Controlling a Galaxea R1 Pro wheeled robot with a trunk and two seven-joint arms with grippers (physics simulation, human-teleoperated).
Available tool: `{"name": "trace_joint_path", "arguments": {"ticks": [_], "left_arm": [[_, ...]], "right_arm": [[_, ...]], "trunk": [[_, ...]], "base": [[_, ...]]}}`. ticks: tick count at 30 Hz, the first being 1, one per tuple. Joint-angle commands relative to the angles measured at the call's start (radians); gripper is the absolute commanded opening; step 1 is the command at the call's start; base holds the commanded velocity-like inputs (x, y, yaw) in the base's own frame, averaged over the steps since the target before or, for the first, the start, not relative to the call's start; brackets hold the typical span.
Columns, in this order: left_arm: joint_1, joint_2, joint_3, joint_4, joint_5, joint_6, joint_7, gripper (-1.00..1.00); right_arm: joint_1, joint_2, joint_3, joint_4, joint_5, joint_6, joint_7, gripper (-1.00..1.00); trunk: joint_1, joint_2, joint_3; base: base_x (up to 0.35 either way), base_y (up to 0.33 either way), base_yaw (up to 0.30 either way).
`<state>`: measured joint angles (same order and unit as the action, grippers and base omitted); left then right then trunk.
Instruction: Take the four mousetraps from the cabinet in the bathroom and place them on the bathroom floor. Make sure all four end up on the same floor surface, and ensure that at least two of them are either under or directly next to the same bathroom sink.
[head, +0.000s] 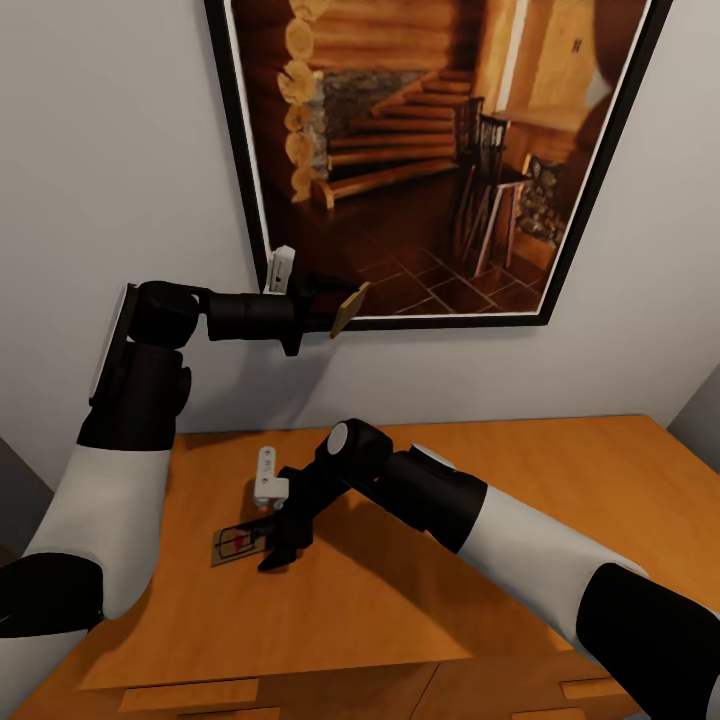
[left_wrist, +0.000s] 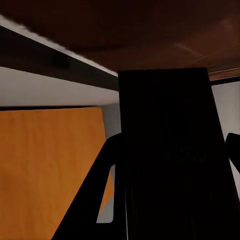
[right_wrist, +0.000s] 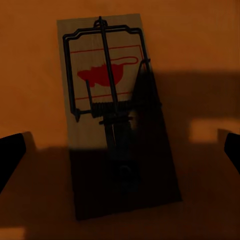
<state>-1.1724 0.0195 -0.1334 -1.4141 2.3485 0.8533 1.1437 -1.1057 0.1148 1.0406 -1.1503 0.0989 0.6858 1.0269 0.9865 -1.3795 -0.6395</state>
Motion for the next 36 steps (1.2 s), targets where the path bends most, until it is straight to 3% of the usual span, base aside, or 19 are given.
{"name": "trace_joint_path", "arguments": {"ticks": [1, 17, 18, 36], "left_arm": [[-0.001, 0.0, 0.0, 0.0, 0.008, 0.003, 0.008, -1.0], [-0.001, 0.0, 0.0, 0.0, 0.008, 0.003, 0.008, -1.0], [-0.001, 0.0, 0.0, 0.0, 0.008, 0.003, 0.008, -1.0], [-0.001, 0.0, 0.0, 0.0, 0.008, 0.003, 0.008, -1.0]], "right_arm": [[0.0, 0.001, 0.055, 0.004, 0.021, -0.002, 0.007, 1.0], [0.0, 0.002, 0.065, 0.058, 0.029, -0.005, 0.007, 1.0], [0.0, 0.002, 0.065, 0.058, 0.029, -0.005, 0.007, -1.0], [0.0, 0.002, 0.065, 0.058, 0.03, -0.004, 0.007, -1.0]], "trunk": [[0.0, 0.0, -0.001], [0.0, 0.0, -0.001], [0.0, 0.0, -0.001], [0.0, 0.0, -0.001]], "base": [[0.0, 0.0, 0.0], [0.0, 0.0, 0.0], [0.0, 0.0, 0.0], [0.0, 0.0, 0.0]]}}
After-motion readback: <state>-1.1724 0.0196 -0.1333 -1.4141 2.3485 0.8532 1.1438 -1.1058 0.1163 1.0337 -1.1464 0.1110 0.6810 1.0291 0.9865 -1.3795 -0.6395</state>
